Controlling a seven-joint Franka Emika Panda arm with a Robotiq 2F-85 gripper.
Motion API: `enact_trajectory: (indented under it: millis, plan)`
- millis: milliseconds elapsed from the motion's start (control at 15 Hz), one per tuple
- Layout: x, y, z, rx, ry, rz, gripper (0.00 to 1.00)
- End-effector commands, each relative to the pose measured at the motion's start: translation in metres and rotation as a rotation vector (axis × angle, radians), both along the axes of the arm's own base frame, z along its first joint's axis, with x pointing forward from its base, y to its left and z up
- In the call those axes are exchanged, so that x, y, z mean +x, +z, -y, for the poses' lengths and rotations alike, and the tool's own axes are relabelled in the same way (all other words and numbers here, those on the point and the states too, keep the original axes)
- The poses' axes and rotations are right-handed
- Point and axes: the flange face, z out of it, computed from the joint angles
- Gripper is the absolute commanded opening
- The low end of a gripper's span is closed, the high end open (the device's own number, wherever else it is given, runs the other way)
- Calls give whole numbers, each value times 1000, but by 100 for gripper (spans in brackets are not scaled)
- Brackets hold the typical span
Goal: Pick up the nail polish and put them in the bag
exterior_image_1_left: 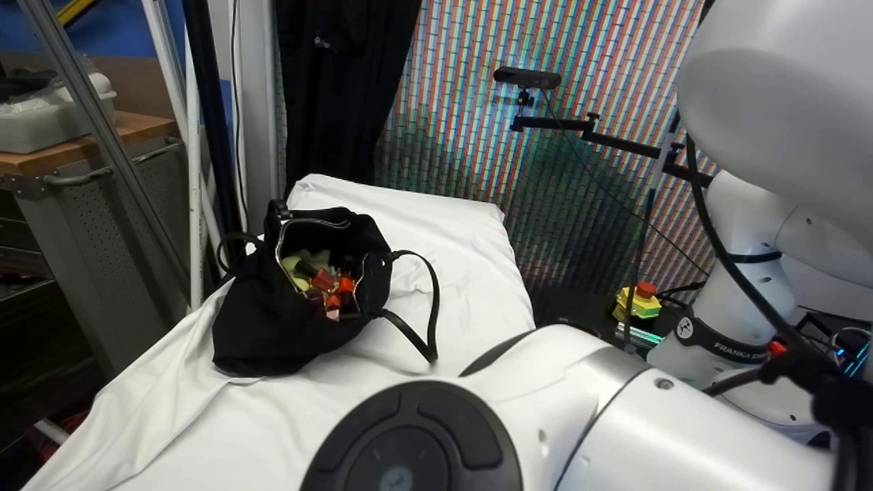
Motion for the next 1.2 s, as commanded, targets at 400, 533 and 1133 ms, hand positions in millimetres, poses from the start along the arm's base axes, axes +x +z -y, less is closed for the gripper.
enact_trajectory:
  millis: [400,533,1133]
  plan:
    - [52,21,47,-33,-36,21,20]
    - [65,28,59,-34,-55,33,20]
    - [124,89,139,-65,-165,142,20]
